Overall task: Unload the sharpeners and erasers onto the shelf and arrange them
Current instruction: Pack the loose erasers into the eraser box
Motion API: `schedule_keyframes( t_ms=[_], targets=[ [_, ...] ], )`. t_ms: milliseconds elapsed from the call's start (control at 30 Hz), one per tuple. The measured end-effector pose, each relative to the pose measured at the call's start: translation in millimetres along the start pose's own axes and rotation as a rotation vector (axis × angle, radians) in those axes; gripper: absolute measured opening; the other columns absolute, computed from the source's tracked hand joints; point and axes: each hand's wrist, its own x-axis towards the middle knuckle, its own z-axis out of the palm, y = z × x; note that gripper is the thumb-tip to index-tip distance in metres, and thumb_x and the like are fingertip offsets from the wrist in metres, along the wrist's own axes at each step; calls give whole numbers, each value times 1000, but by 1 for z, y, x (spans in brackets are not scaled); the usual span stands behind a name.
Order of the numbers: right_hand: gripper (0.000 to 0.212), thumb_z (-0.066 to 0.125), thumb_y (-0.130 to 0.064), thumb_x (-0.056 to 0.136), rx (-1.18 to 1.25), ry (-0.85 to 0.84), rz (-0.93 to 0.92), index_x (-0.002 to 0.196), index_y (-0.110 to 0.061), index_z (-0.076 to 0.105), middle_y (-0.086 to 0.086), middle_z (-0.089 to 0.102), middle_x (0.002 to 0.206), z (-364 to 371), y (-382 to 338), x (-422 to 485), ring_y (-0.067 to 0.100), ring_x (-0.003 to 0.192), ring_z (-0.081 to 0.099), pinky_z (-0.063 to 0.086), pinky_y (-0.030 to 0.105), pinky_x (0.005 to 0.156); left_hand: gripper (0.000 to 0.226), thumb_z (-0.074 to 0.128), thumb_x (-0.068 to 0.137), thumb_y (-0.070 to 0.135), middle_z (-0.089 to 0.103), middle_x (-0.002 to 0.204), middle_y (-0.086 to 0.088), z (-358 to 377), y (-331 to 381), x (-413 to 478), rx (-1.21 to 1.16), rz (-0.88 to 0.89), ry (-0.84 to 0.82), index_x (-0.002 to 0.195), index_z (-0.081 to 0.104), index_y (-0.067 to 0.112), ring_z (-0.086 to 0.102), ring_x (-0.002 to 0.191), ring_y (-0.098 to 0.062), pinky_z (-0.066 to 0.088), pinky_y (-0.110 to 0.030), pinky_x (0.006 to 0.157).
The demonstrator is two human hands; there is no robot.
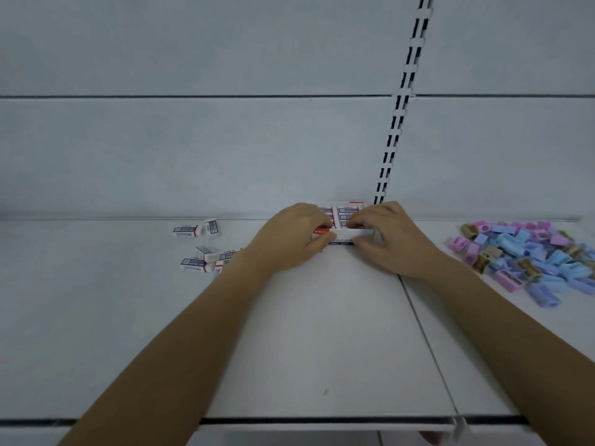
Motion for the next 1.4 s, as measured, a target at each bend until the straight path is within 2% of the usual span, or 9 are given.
schedule_keyframes(
  t_ms=[133,233,367,467,600,1000,1133,1300,1400],
  targets=[
    [52,36,-52,72,-7,-20,31,102,-17,61,-5,61,104,2,-3,1,26,106,50,30,29,91,29,46,93,32,57,84,-4,-4,3,3,-23,-12,-19,90,64,9,53,88,-22,34,-26,74],
    [56,43,-59,73,-2,-21,46,106,-18,61,-3,59,113,-1,-6,2,24,114,45,24,22,94,28,45,96,28,62,105,-7,-20,-3,1,-50,-60,-16,105,65,10,52,107,-23,39,-32,89],
    [49,47,-47,77,48,54,24,112,-17,61,-5,57,114,-8,-26,15,23,117,43,18,15,93,30,41,98,23,58,126,-4,-48,-36,-17,-19,-118,34,117,61,10,45,122,-20,33,-30,101],
    [40,52,-36,78,90,73,-82,107,-12,64,-2,61,108,-1,-53,28,24,112,45,15,2,90,28,42,97,13,58,124,-6,-66,-69,-38,-38,-212,56,116,60,8,51,110,-24,33,-27,96],
    [35,52,-27,82,122,19,-216,109,-9,65,5,63,112,19,-94,53,24,111,48,20,11,92,30,39,94,1,58,121,-10,-71,-107,-71,-72,-360,79,113,61,8,51,113,-25,33,-23,91],
    [54,29,8,89,131,-414,-105,127,-21,54,4,48,135,56,-149,110,20,125,41,26,13,90,30,49,88,3,60,112,-15,-59,-139,-104,-73,-436,59,115,60,7,51,108,-30,36,-31,92],
    [43,37,4,86,131,-399,-69,112,-16,65,-1,60,123,47,-148,112,12,102,50,32,3,73,30,50,87,3,60,110,-16,-57,-136,-103,-69,-420,82,116,60,6,52,104,-30,32,-24,87],
    [5,64,-19,83,157,-359,3,87,-18,65,-4,63,92,45,-141,110,13,86,55,42,23,76,34,47,91,5,56,116,-16,-57,-132,-99,-70,-390,109,124,54,6,49,109,-31,29,-26,92],
    [12,68,-21,80,197,-238,50,86,-16,59,-6,56,86,52,-140,109,13,83,53,41,23,72,33,47,91,3,56,115,-19,-58,-130,-97,-57,-370,130,123,55,6,49,107,-33,29,-28,92]
  ],
)
